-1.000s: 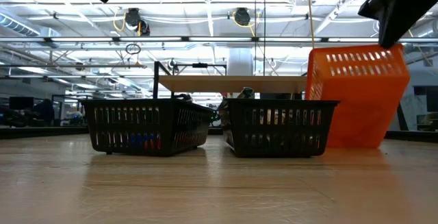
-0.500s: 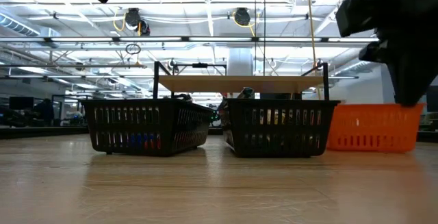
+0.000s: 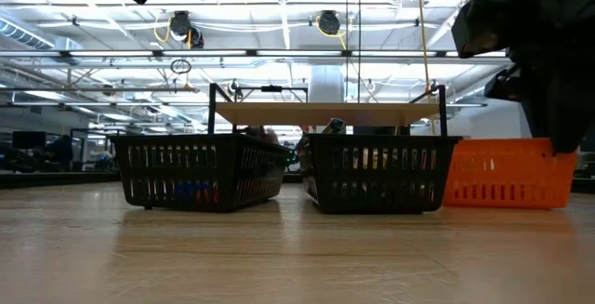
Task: Pick & Place Office Desk Supplies
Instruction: Put the orange basket filled with rubber band on the shelf
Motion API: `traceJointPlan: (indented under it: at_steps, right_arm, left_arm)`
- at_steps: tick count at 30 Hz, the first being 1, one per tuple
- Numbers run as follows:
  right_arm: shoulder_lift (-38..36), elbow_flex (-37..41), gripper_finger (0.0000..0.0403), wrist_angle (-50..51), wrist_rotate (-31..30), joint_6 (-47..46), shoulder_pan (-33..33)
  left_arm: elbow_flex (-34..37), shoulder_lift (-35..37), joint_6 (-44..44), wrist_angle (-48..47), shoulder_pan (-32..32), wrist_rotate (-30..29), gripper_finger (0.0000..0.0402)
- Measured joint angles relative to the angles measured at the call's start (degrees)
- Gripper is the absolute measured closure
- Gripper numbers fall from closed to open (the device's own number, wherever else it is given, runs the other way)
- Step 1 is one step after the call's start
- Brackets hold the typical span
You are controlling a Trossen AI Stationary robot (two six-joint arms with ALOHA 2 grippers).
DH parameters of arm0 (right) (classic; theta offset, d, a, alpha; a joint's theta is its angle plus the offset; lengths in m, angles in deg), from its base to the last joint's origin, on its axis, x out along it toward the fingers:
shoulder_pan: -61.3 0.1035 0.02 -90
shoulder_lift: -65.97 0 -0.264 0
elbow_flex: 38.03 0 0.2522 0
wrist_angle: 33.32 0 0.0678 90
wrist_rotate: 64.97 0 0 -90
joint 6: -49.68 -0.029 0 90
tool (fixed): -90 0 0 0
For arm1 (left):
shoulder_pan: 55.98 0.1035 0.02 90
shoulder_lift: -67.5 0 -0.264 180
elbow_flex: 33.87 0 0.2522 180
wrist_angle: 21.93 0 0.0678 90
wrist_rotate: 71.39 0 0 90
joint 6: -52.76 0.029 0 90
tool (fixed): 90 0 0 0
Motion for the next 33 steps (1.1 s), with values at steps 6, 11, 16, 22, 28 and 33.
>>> traceJointPlan:
  at_steps: [6, 11, 16, 22, 28, 33]
  right_arm:
    - [0.0, 0.0, 0.0247, -0.1, 0.0, -0.1, -0.6]
    - [0.0, 0.0, 0.0204, -0.1, -0.1, 0.1, -1.5]
    - [0.0, 0.0, 0.0191, -0.1, -0.1, 0.1, -2.0]
    - [0.0, 0.0, 0.0203, -0.1, -0.2, 0.3, -2.1]
    - [-0.1, 0.5, 0.0208, -1.1, -0.3, 0.3, -2.1]
    - [-0.1, 4.2, 0.0207, -5.8, 0.0, 0.2, -2.6]
  left_arm:
    - [0.0, 0.0, 0.0, 0.0, 0.0, 0.0, 0.0165]
    - [0.0, 0.0, 0.0, 0.0, 0.0, 0.0, 0.0165]
    - [0.0, 0.0, 0.0, 0.0, 0.0, 0.0, 0.0165]
    - [0.0, 0.0, 0.0, 0.0, 0.0, 0.0, 0.0165]
    - [0.0, 0.0, 0.0, 0.0, 0.0, 0.0, 0.0165]
    - [0.0, 0.0, 0.0, 0.0, 0.0, 0.0, 0.0165]
